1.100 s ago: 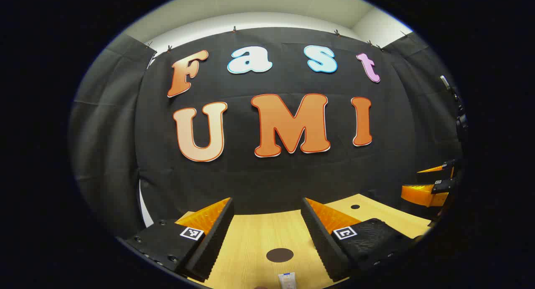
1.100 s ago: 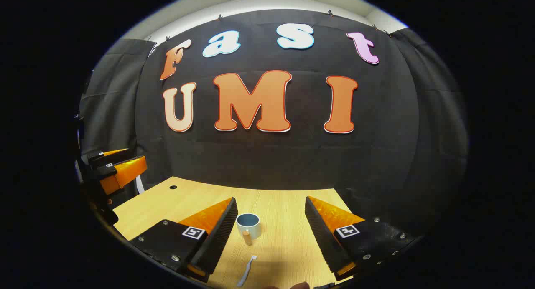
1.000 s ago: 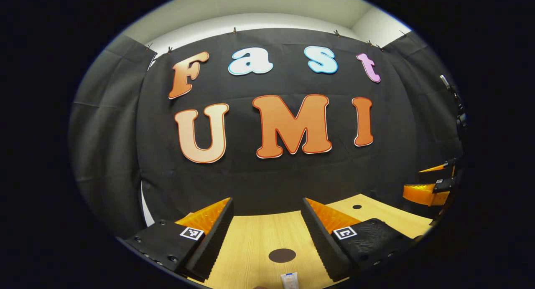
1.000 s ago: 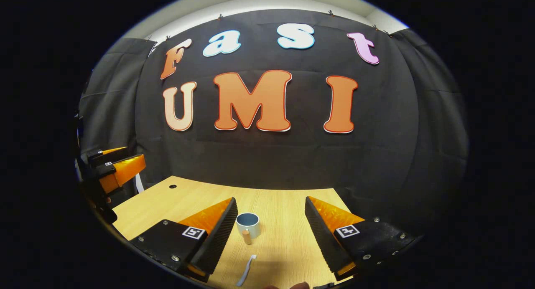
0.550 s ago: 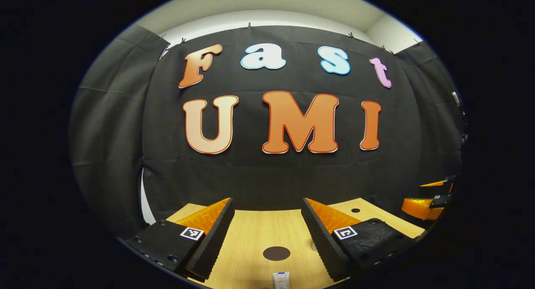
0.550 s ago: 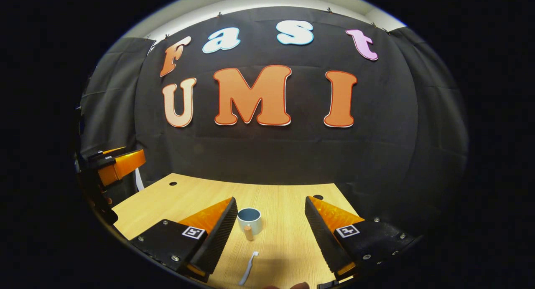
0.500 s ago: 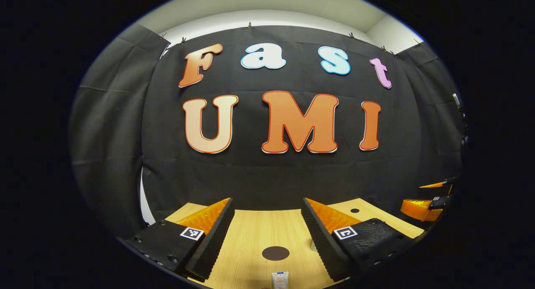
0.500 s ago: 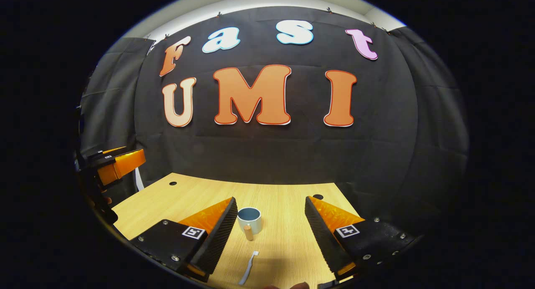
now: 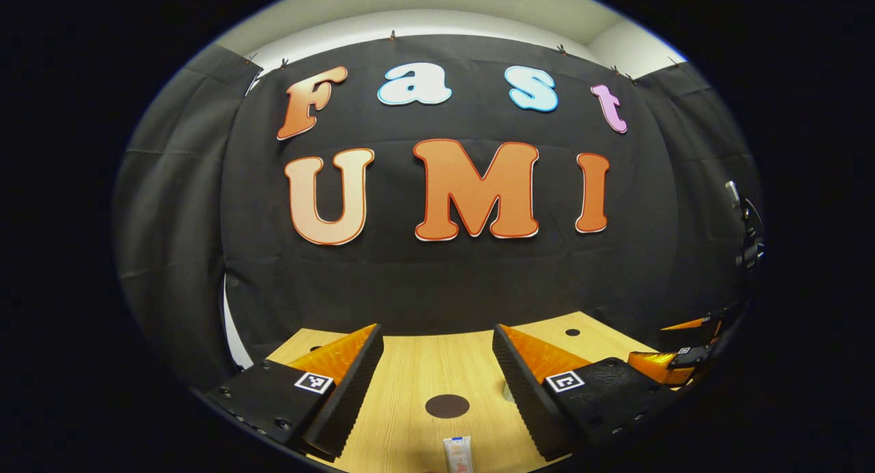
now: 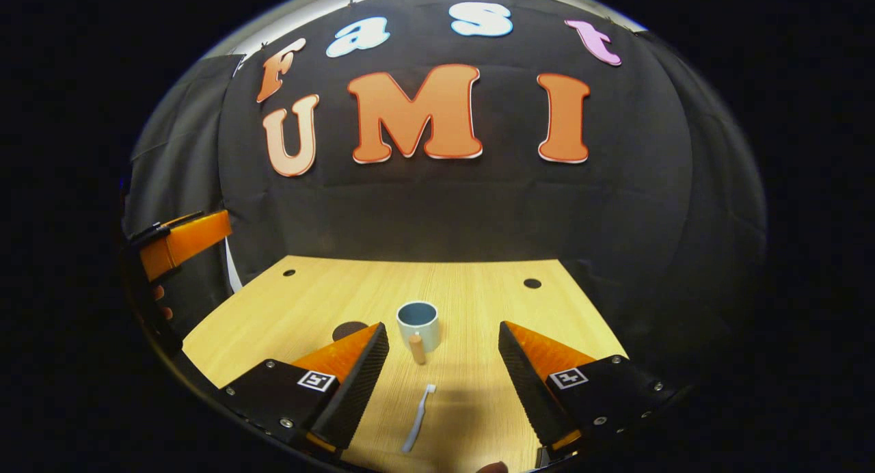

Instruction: Put the toothbrush and toothpaste on the desktop into the cup, then pick up the cup and place it on the coaster on the desktop.

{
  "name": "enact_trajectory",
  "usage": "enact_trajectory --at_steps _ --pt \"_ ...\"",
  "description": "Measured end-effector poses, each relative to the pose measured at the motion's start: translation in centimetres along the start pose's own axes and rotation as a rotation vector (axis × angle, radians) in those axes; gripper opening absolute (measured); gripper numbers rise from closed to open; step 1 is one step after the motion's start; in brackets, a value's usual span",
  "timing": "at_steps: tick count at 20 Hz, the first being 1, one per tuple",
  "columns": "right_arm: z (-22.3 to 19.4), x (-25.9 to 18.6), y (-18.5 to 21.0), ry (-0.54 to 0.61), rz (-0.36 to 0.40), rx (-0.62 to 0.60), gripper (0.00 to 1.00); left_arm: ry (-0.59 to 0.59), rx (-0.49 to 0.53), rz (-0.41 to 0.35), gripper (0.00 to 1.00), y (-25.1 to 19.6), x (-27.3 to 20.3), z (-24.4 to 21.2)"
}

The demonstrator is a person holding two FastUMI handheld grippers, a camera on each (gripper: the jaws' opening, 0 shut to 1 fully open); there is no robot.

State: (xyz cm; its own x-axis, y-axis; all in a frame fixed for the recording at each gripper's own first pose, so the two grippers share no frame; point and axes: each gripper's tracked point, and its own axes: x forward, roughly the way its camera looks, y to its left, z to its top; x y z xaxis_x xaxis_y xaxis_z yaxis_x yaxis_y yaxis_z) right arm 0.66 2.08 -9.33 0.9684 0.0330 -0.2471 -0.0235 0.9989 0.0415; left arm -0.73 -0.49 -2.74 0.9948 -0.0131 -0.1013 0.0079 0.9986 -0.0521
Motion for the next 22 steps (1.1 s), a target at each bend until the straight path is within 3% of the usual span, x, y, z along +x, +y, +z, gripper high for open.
enact_trajectory --at_steps 6,22 --pt "-6.7 1.4 2.1 0.241 0.078 0.002 0.98 0.118 0.025 0.012 0.97 0.3 -0.4 -3.1" --pt "-19.3 5.1 3.7 0.761 0.073 -0.040 0.92 0.411 0.067 0.046 0.98 2.3 -1.0 -11.8"
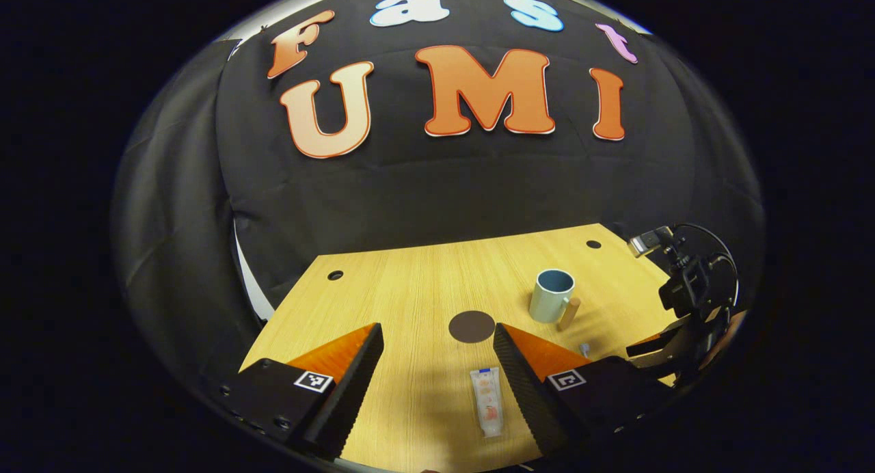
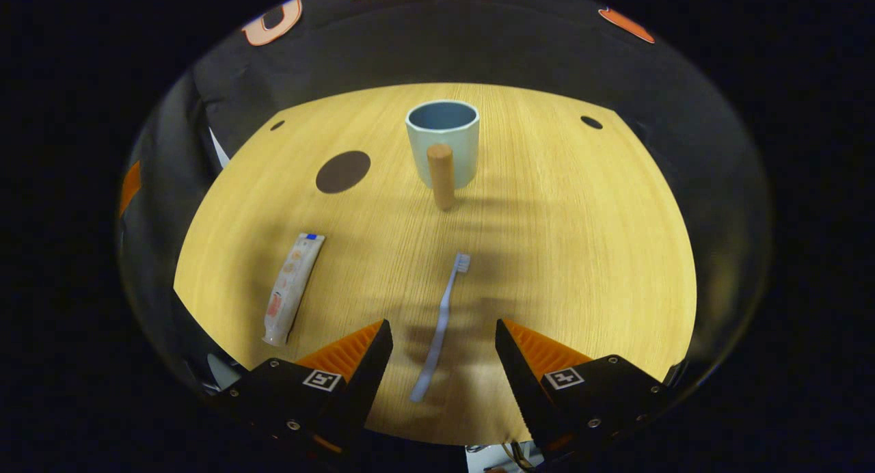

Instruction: Put the toothbrush and toothpaste on the desktop into the cup, then pick up the cup and place it on the coaster on the desktop.

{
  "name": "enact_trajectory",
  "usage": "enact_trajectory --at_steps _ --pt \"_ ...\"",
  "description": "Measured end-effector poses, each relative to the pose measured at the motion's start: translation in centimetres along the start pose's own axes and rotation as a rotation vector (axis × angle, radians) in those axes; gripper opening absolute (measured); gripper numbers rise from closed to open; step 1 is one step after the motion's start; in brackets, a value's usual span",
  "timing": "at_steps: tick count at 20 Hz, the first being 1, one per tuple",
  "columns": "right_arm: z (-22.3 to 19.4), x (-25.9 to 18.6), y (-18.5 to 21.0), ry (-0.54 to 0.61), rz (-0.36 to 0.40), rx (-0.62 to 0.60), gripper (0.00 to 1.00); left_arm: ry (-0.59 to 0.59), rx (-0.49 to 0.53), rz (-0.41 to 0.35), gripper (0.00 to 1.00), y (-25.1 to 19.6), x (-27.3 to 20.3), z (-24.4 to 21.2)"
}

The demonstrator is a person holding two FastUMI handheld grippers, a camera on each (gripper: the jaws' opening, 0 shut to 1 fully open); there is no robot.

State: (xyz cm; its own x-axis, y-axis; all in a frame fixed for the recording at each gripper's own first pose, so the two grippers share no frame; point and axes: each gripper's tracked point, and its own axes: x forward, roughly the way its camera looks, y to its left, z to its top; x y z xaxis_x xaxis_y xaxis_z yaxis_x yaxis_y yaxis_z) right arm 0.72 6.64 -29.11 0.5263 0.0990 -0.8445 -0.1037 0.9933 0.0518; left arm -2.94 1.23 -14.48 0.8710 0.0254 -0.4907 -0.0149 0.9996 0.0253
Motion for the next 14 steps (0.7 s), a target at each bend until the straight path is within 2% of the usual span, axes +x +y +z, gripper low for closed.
enact_trajectory --at_steps 3,9,11,12,13,14 --pt "-1.4 1.4 0.4 0.105 0.012 0.035 0.90 0.043 -0.008 0.006 0.99 0.5 0.7 -1.1" --pt "-2.4 2.9 0.4 0.238 0.015 0.063 0.83 0.172 -0.055 0.017 0.99 1.3 1.3 -4.3" --pt "-3.4 3.3 0.3 0.286 -0.008 0.046 0.80 0.213 -0.071 0.008 0.99 0.8 1.8 -5.5" --pt "-3.4 3.3 0.3 0.294 -0.021 0.030 0.75 0.234 -0.084 -0.002 0.99 0.4 2.2 -6.2" --pt "-3.1 3.5 0.3 0.294 -0.026 0.024 0.79 0.250 -0.098 -0.014 0.99 -0.2 2.4 -6.8" --pt "-3.2 3.7 0.3 0.306 -0.034 0.022 0.74 0.270 -0.107 -0.028 0.99 -0.6 2.8 -7.2"
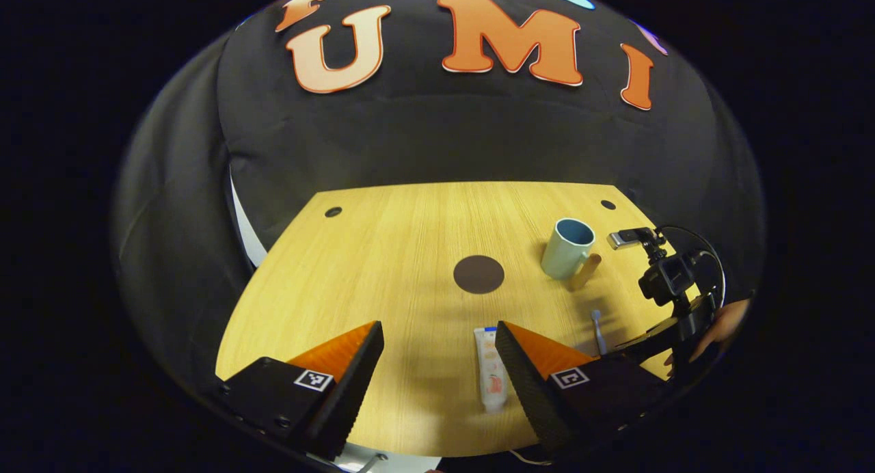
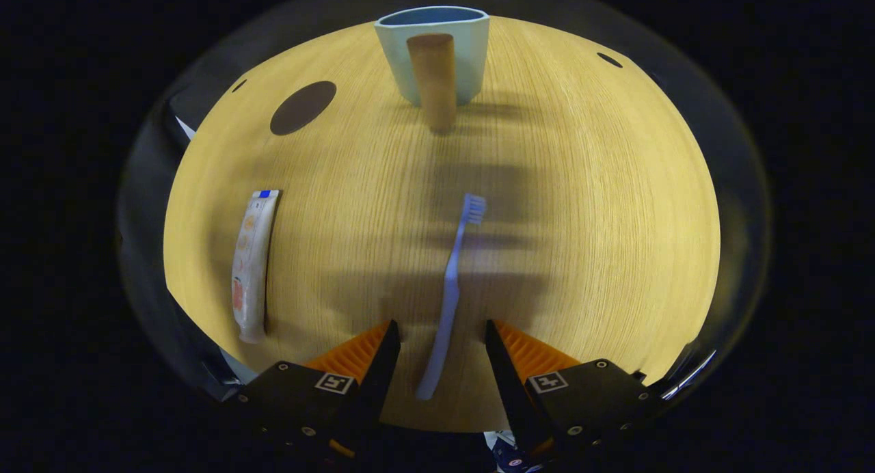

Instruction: Put the toothbrush and toothpaste on the desktop into the cup, then pick up the cup and place it on the coaster on the desktop.

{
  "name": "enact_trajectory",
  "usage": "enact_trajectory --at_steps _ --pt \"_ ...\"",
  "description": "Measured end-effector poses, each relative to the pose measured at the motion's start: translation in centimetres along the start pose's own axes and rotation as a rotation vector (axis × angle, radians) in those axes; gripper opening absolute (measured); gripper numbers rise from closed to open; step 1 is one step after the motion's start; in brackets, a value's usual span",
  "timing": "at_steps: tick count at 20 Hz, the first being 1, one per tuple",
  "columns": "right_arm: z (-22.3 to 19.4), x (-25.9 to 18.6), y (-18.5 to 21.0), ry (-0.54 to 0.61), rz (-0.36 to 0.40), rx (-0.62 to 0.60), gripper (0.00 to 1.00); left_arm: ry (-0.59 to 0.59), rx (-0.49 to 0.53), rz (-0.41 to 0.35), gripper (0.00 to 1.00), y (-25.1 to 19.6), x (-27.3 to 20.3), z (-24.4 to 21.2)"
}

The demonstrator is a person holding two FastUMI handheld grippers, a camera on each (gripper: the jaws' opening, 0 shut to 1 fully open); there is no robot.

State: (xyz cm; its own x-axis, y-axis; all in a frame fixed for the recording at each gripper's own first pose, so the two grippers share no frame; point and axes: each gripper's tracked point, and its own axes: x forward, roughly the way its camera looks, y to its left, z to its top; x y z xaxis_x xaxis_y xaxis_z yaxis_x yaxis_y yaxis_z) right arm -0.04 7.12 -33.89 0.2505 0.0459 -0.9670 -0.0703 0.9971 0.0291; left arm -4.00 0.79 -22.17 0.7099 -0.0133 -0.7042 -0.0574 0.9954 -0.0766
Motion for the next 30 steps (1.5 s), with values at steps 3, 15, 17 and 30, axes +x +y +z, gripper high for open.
enact_trajectory --at_steps 3,15,17,30 --pt "-0.1 0.2 -0.6 0.037 -0.049 -0.022 0.69 0.078 0.016 -0.027 0.99 -0.7 1.1 -1.2" --pt "1.4 -1.4 0.4 -0.047 0.030 0.078 0.04 0.538 0.015 -0.180 0.99 -5.0 7.7 -11.3" --pt "1.6 -2.3 0.3 -0.081 0.034 0.084 0.05 0.604 0.004 -0.190 0.95 -5.6 9.2 -12.9" --pt "8.0 -10.6 0.8 -0.452 0.083 0.129 0.05 0.751 0.079 -0.186 0.44 -6.7 16.1 -14.1"
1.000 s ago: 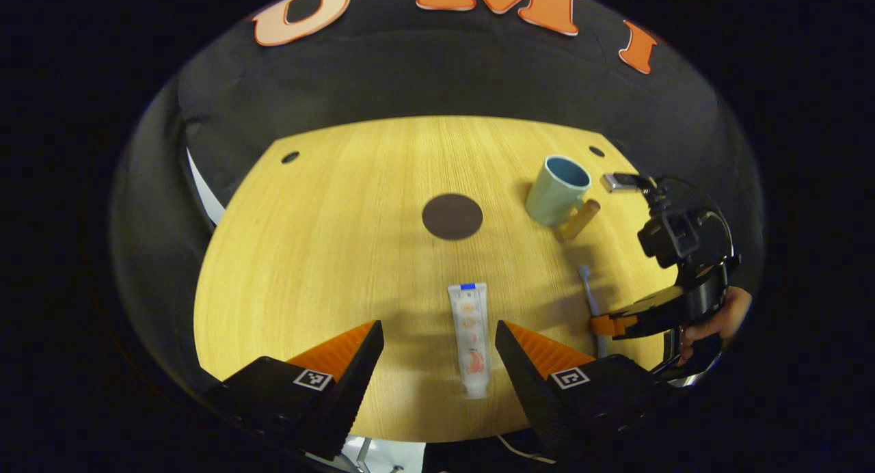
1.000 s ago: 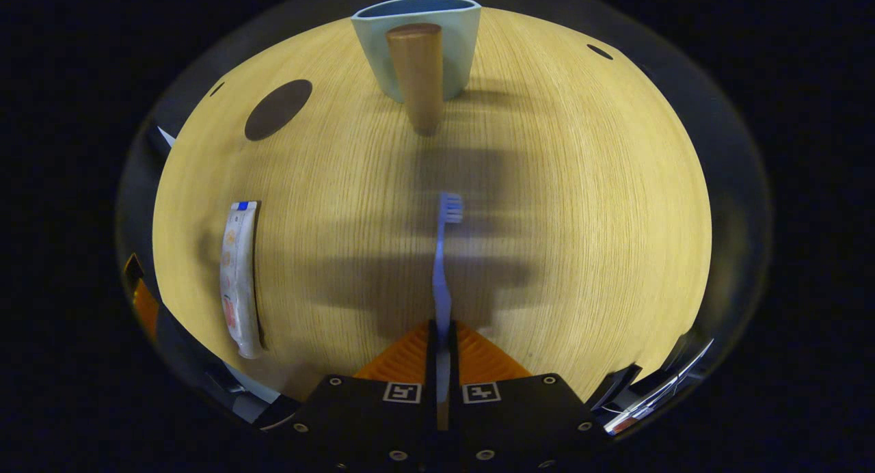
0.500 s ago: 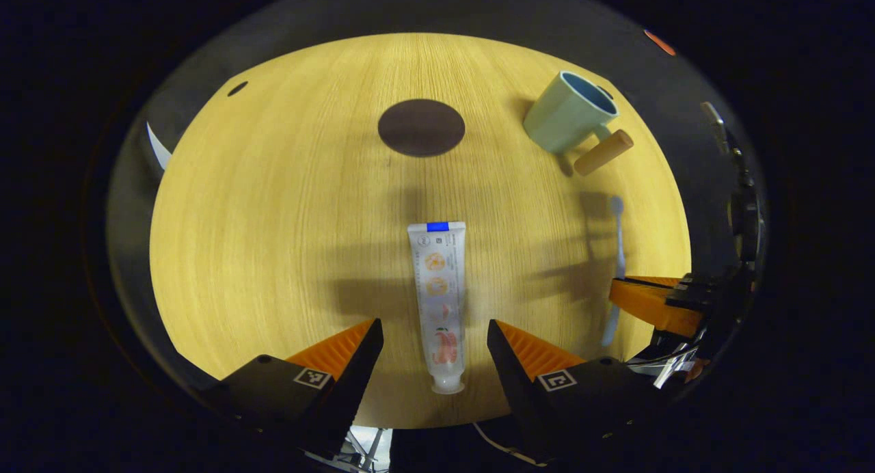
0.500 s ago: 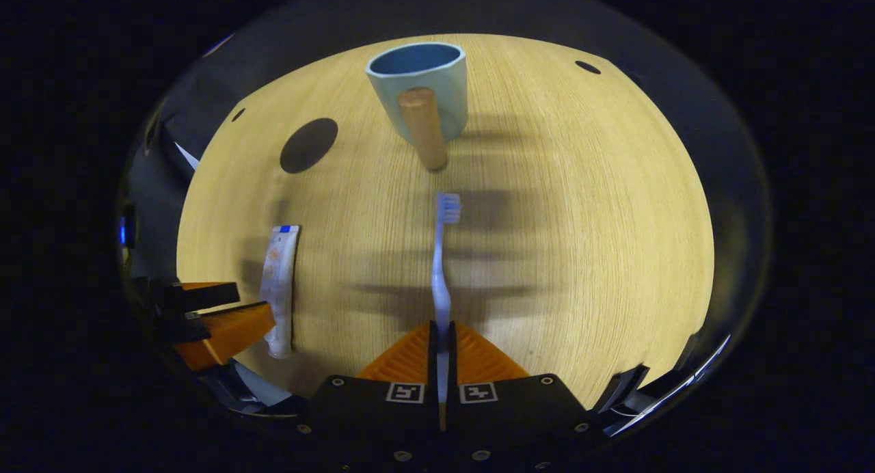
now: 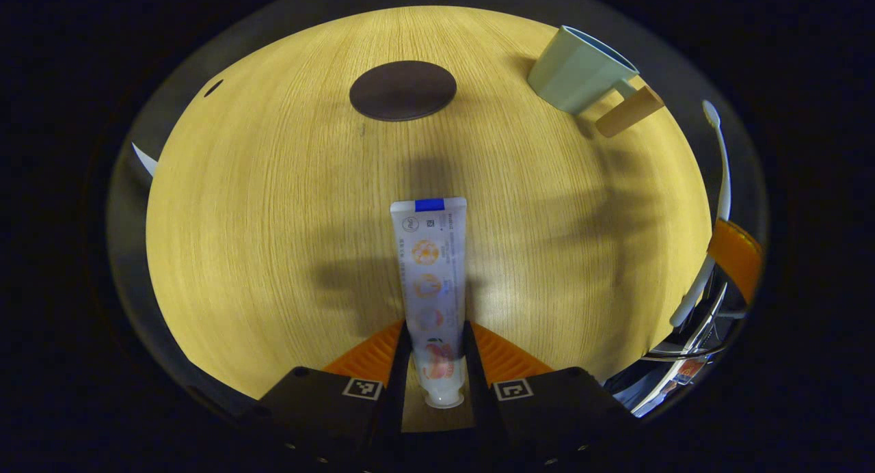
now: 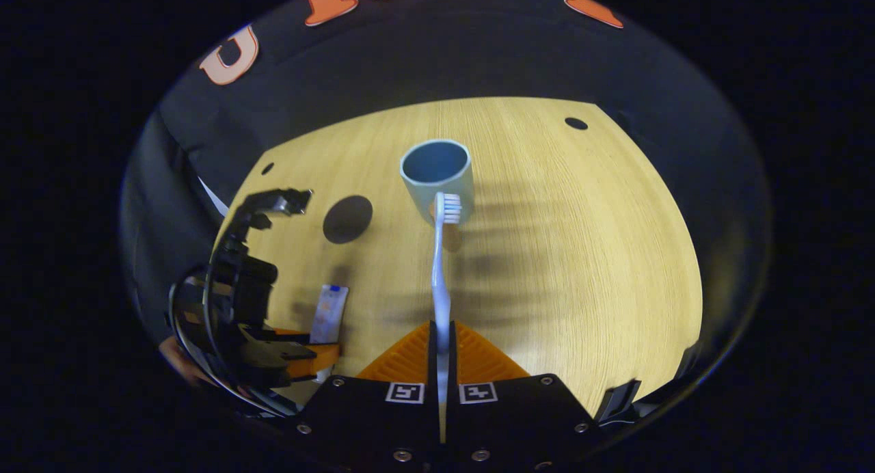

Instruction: Put the toothbrush and toothpaste on the desktop into the cup, then pick up the cup and place it on the coaster on the desktop.

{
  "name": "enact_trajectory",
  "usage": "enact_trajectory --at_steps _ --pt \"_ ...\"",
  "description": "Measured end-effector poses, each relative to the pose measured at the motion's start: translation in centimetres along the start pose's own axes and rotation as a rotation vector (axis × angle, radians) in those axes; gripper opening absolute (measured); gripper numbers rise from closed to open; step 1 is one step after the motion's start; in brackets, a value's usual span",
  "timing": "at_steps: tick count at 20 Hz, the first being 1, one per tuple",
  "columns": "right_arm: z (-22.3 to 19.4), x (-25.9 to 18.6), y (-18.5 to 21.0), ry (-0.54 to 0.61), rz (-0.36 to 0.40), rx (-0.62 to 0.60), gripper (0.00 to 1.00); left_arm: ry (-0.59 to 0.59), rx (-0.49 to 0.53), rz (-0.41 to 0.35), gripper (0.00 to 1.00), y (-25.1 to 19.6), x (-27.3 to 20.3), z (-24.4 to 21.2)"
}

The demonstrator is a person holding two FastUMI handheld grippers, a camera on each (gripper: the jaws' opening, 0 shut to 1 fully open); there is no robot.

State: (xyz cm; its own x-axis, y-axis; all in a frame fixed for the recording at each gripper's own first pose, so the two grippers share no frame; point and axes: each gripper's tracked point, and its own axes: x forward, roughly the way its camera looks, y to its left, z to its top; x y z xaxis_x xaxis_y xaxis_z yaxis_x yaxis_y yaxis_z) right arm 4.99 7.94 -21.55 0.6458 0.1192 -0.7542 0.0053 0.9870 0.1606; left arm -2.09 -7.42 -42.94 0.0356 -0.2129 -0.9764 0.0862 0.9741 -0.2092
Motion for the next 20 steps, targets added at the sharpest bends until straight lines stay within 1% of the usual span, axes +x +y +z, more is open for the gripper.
enact_trajectory --at_steps 1,2,3,4,6,9,12,20 --pt "0.9 -0.2 0.2 -0.033 -0.003 -0.002 0.04 -0.004 -0.015 -0.020 0.35 0.0 0.2 0.8" --pt "1.6 -0.5 0.3 -0.064 -0.006 -0.006 0.05 -0.007 -0.025 -0.037 0.35 0.1 0.2 1.8" --pt "2.3 -0.6 0.3 -0.095 -0.009 -0.005 0.04 -0.018 -0.015 -0.053 0.27 0.8 0.3 1.8" --pt "3.0 -0.7 0.3 -0.123 -0.008 -0.003 0.04 -0.033 0.016 -0.059 0.22 1.0 -0.1 1.5" --pt "4.7 -0.8 0.4 -0.183 -0.002 -0.001 0.05 -0.084 0.050 -0.051 0.16 0.9 -0.4 2.4" --pt "7.4 -1.2 -0.1 -0.279 0.004 -0.035 0.05 -0.157 0.060 -0.059 0.16 0.7 -1.0 3.2" --pt "10.8 -2.5 0.2 -0.413 0.022 -0.076 0.05 -0.210 0.047 -0.040 0.16 0.6 -1.6 3.2" --pt "18.5 -3.3 0.9 -0.663 0.144 -0.159 0.04 -0.312 -0.095 -0.019 0.16 0.3 -5.1 3.6"
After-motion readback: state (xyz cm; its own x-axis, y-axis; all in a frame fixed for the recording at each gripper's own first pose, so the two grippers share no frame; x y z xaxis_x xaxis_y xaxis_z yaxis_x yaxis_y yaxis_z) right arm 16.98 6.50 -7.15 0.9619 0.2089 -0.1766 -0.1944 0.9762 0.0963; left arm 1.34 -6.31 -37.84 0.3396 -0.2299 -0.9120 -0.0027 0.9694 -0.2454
